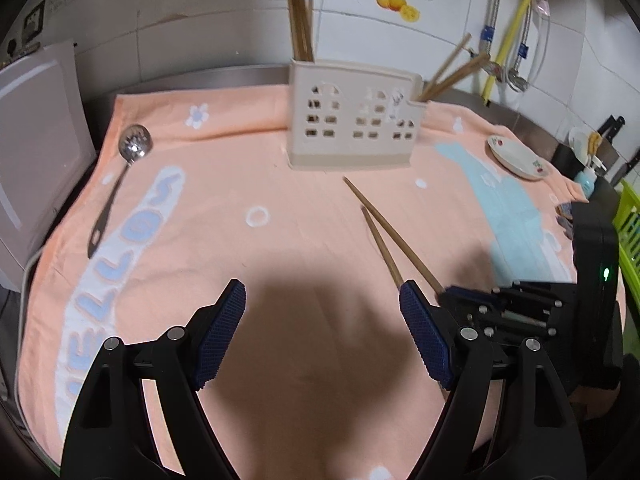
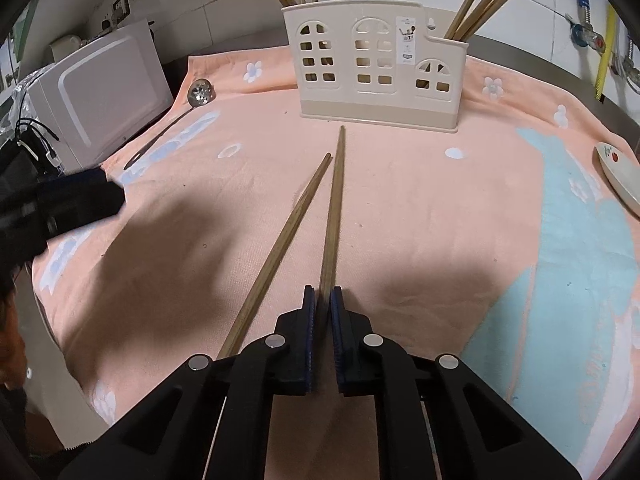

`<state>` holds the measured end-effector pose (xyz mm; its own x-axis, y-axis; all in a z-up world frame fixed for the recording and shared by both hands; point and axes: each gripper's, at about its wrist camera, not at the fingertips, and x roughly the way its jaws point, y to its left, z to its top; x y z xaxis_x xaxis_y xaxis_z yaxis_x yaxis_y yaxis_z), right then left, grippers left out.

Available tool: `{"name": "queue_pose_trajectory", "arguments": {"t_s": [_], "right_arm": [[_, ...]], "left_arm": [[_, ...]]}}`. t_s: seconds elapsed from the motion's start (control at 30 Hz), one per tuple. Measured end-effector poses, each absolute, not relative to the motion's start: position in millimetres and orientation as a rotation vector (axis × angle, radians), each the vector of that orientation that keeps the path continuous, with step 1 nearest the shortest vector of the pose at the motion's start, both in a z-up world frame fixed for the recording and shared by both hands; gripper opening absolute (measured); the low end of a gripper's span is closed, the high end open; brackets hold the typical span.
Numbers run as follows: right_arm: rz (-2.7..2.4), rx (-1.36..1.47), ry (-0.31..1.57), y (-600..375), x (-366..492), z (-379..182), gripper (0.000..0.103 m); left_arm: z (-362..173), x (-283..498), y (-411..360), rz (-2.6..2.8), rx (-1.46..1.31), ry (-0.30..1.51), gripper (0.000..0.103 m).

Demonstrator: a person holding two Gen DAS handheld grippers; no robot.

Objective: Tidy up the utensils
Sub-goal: 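Close the left tool on one chopstick while the right tool grasps the other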

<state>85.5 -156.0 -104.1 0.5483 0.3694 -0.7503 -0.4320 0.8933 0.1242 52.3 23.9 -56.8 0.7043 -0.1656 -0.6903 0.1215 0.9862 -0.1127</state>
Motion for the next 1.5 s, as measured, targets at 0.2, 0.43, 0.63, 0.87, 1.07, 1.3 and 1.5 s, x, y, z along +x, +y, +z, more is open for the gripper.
{"name": "queue_pose_trajectory", "arguments": {"t_s": [0.2, 0.43, 0.63, 0.87, 1.07, 1.3, 1.5], "right_arm": [[0.478, -0.059, 0.826, -170.8, 79.1, -89.0, 0.007], [0.475, -0.041, 0.755, -189.7, 72.5, -62.7, 0.006], [0.477, -0.028, 0.703, -198.2, 69.9, -44.1, 0.006], [0.485, -0.023, 0.667, -198.6, 67.1, -31.8, 0.006], [0.488, -0.023, 0.654, -197.8, 66.1, -27.9, 0.006], [0.489, -0.022, 0.634, -197.7, 64.7, -21.1, 0.006], [0.482, -0.018, 0.622, -201.8, 62.6, -17.4, 0.007]], "left_arm": [[-73.3, 46.9, 5.7, -0.197, -0.067, 0.816, 0.076], [-91.3, 46.8, -23.1, -0.291, -0.080, 0.873, 0.046], [-98.7, 48.6, -39.3, -0.332, -0.073, 0.893, 0.028], [-108.3, 54.2, -44.7, -0.333, -0.069, 0.928, 0.022], [-113.3, 57.4, -49.1, -0.323, -0.054, 0.942, 0.020], [-112.9, 56.6, -49.8, -0.279, -0.041, 0.946, 0.011], [-111.9, 57.3, -47.1, -0.263, -0.027, 0.948, 0.008]]}}
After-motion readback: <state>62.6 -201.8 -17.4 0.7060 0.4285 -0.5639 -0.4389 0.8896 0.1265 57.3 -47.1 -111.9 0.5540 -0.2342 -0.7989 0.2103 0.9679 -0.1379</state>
